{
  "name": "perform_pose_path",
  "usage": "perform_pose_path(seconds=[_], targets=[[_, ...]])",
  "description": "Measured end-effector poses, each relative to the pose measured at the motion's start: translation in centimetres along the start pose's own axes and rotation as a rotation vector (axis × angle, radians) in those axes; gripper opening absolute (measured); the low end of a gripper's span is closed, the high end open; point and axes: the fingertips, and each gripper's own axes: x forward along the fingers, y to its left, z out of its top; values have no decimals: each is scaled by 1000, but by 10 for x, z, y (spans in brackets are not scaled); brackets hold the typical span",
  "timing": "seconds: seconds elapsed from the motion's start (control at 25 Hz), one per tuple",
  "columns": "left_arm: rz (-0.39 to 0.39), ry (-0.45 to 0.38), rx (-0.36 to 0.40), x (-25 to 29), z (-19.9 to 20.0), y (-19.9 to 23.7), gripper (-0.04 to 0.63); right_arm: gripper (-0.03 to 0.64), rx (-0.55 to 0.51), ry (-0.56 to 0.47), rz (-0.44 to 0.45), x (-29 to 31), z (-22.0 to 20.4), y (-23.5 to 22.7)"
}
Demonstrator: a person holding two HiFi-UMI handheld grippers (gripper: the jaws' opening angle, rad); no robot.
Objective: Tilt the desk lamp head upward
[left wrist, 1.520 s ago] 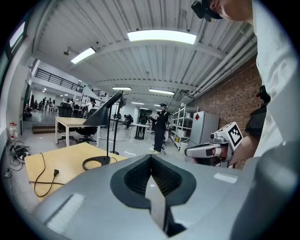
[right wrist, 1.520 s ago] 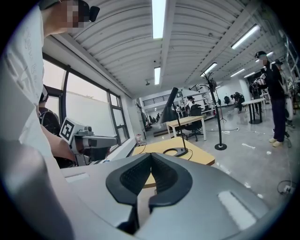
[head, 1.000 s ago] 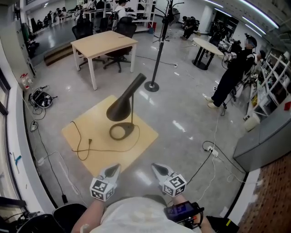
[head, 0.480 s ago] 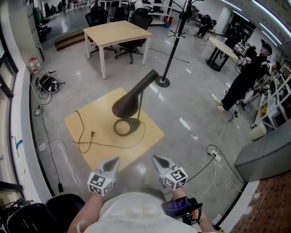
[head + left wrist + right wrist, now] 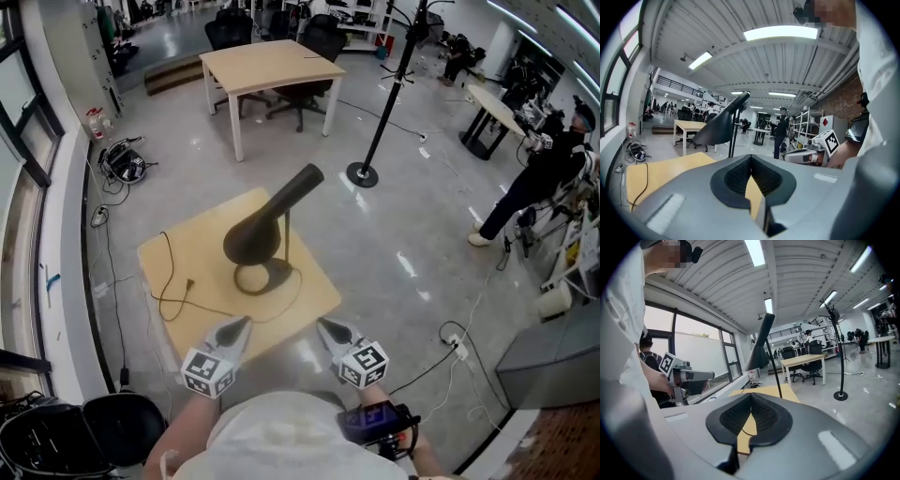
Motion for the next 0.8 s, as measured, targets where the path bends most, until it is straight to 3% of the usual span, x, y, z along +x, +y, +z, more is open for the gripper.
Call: perform_pose_path(seconds=[0.48, 0.8], targets=[[104, -49, 30, 64, 45, -13, 2, 12, -51, -21, 135, 17, 37, -78], [150, -26, 29, 86, 54, -4, 2, 12, -44, -23, 184, 37, 51, -88]])
